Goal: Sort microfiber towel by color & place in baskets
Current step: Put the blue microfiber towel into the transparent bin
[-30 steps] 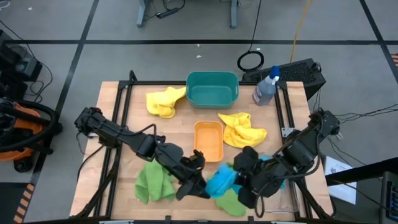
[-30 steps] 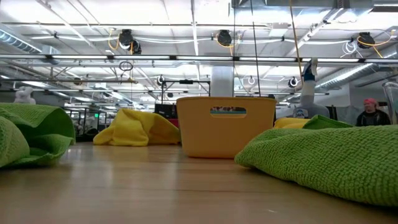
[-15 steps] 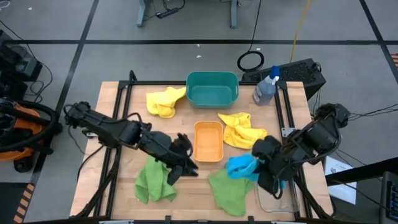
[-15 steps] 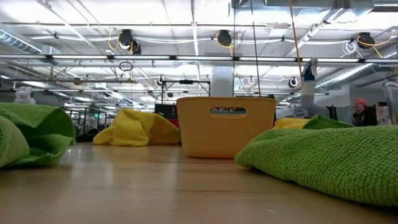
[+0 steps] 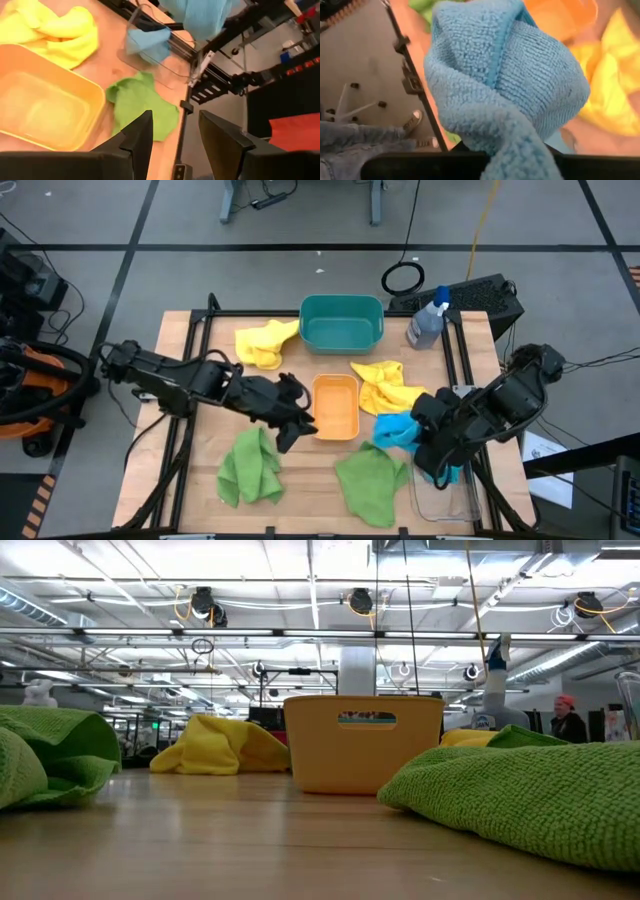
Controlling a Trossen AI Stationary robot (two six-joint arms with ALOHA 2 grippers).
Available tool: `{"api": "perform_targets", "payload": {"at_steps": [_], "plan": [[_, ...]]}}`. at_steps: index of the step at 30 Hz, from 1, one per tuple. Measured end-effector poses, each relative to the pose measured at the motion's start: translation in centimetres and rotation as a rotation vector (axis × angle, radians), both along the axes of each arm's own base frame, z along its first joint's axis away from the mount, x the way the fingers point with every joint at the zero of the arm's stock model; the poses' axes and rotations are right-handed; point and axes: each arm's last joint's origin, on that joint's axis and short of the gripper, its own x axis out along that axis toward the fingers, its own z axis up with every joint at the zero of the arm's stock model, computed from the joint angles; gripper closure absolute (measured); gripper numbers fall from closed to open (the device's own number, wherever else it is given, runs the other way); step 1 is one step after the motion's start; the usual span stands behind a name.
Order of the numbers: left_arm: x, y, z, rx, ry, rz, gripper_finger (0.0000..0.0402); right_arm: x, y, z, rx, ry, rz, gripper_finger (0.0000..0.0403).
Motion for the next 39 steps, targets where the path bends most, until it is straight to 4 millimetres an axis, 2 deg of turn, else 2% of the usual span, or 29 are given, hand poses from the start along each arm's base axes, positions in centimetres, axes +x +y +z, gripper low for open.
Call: {"api": "perform_targets", "payload": {"at_steps": [5,12,19,23,30,39], "plan": [[0.0,0.8,-0.4,0.015,0.044,0.021,0.0237,-0.8,0.6,-2.8,0.064,0.162,-0.040,0.0395],[-0.3,1.0,-0.9,0.031,0.102,0.017,0.0237,-4.5,1.2,-6.8,0.108,0.290,-0.333,0.0394],[-0.3,1.2,-0.9,0.047,0.104,0.014,0.0237,-6.9,3.7,-10.4,0.152,0.326,-0.542,0.0394],[-0.2,1.7,-0.9,0.049,0.104,0.034,0.0237,-6.7,5.5,-12.9,0.185,0.327,-0.515,0.0394],[-0.1,1.9,-0.9,0.027,0.107,0.051,0.0237,-6.2,6.8,-17.9,0.135,0.361,-0.555,0.0394],[-0.3,0.9,-0.9,0.004,0.111,0.033,0.0237,-6.3,7.7,-20.3,0.095,0.423,-0.542,0.0394]]}}
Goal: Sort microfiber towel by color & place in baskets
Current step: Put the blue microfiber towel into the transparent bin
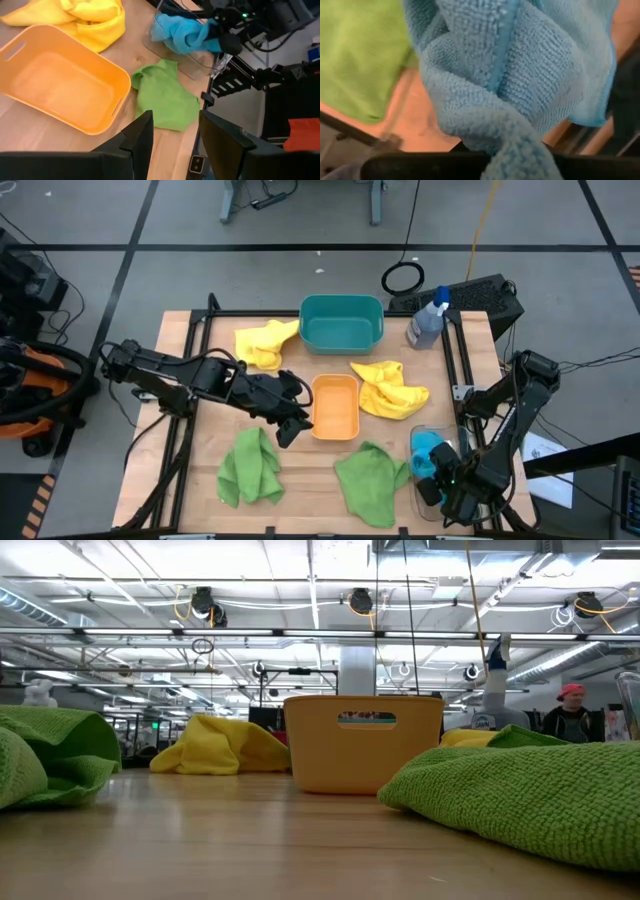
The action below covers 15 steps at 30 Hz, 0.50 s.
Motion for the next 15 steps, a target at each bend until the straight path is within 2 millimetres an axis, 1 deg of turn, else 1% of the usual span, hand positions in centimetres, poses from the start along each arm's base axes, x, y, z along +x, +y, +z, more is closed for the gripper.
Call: {"api": "perform_targets", "payload": {"at_steps": [3,10,13,15], "plan": [[-0.1,-0.2,0.0,0.000,0.000,-0.007,0.0237,-0.3,0.1,-0.7,0.013,0.052,0.000,0.0394],[-0.1,-0.2,0.0,0.006,-0.001,-0.010,0.0237,-0.7,0.2,-1.6,0.027,0.061,0.018,0.0393],[-0.1,-0.2,0.0,0.024,-0.004,-0.016,0.0237,-0.6,0.1,-2.1,0.044,0.064,0.029,0.0380],[-0.1,-0.2,0.0,0.031,-0.005,-0.019,0.0237,-0.5,0.3,-2.3,0.083,0.078,0.033,0.0364]]}}
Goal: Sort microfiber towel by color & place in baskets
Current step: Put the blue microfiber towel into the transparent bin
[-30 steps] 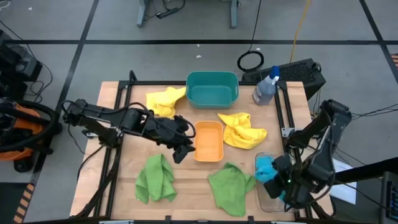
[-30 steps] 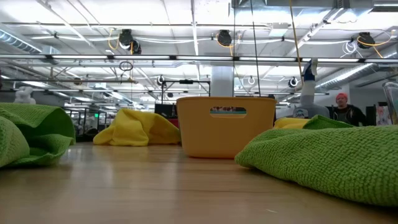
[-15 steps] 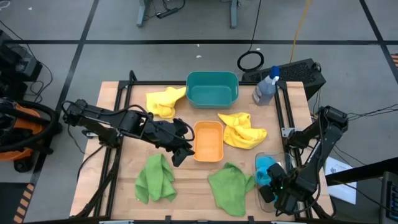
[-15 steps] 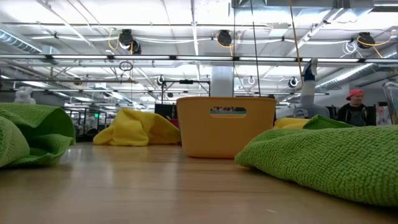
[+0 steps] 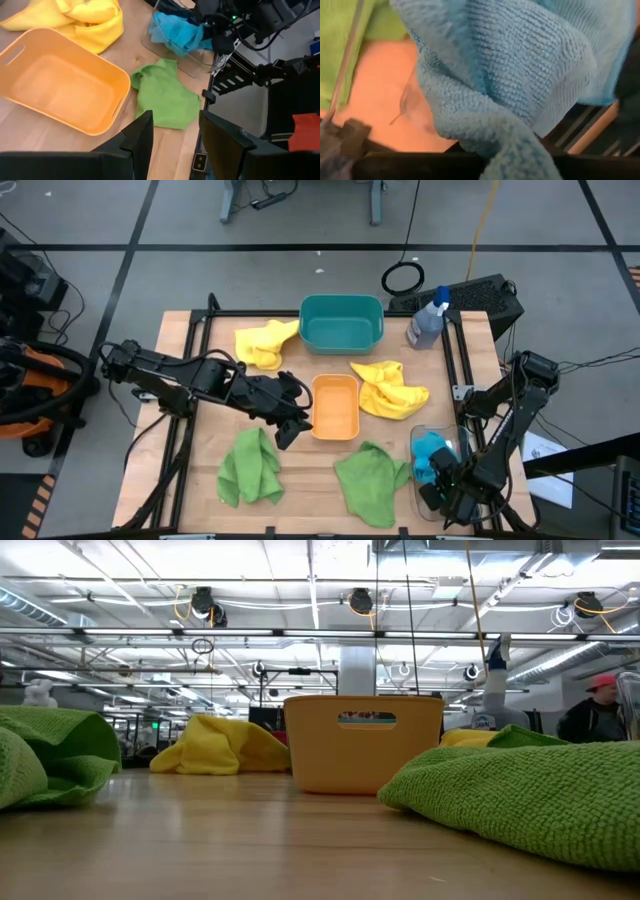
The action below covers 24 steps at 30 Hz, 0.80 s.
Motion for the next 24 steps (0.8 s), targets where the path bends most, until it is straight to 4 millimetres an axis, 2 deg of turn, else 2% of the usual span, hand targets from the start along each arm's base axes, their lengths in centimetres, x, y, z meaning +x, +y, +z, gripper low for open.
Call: {"api": "perform_targets", "payload": {"at_steps": [3,8,16,20,24], "plan": [[0.0,0.0,0.0,-0.005,0.001,0.004,0.0237,0.1,0.3,0.5,0.047,0.022,-0.005,0.0331],[-0.1,-0.2,0.0,-0.005,0.001,-0.003,0.0237,0.2,0.7,2.7,0.124,-0.012,0.019,0.0274],[-0.1,-0.2,0.0,-0.004,0.001,-0.003,0.0237,-0.8,-0.9,5.5,0.141,-0.027,0.030,0.0203],[-0.1,-0.3,0.0,-0.004,0.001,-0.006,0.0237,-1.0,-1.9,7.0,0.164,-0.130,0.029,0.0190],[-0.2,-0.6,0.0,-0.004,0.001,-0.015,0.0237,-1.4,-2.1,7.7,0.208,-0.164,0.041,0.0199]]}}
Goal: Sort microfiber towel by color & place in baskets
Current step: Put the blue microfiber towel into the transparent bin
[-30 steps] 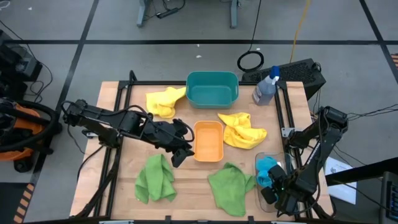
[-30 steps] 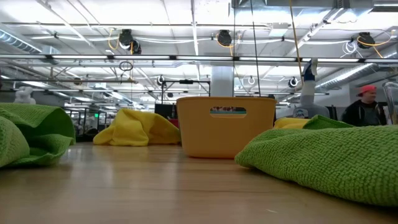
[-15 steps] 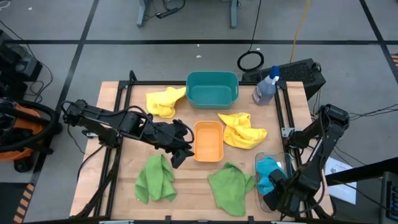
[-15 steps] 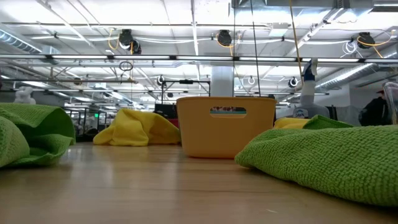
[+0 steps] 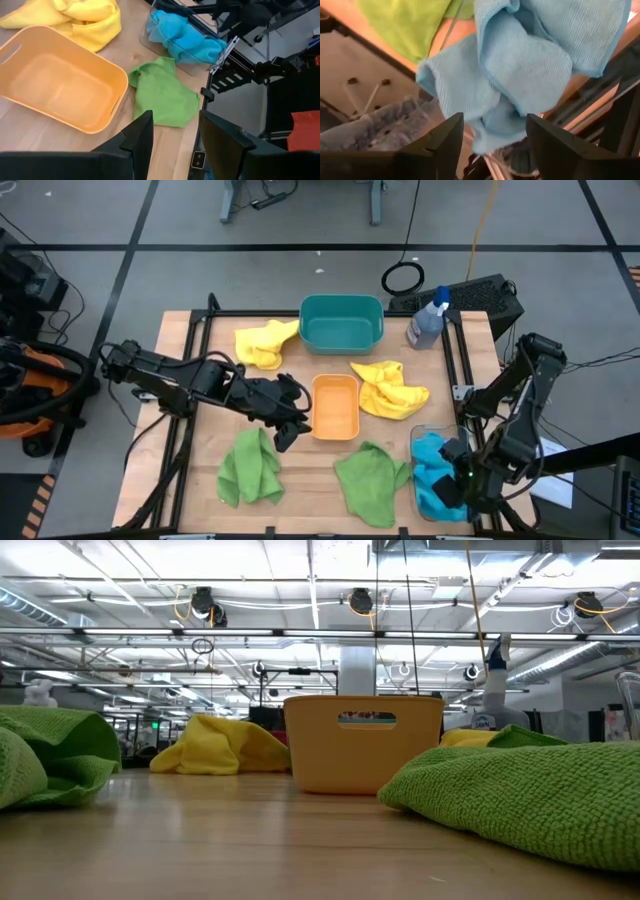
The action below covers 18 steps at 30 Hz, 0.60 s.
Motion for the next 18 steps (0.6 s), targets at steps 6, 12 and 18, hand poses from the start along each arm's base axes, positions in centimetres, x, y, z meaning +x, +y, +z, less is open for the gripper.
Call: {"api": "perform_targets", "payload": {"at_steps": [6,12,18], "plan": [[-0.5,-1.4,0.0,-0.017,0.008,-0.025,0.0237,0.2,1.2,-0.7,0.010,-0.014,0.056,0.0265],[-1.2,-3.1,-0.1,0.017,0.000,-0.012,0.0237,1.3,3.3,-3.0,-0.010,-0.023,0.093,0.0365],[-1.9,-4.0,-0.4,0.052,0.036,-0.025,0.0237,2.0,4.5,-5.7,-0.103,0.036,0.115,0.0390]]}}
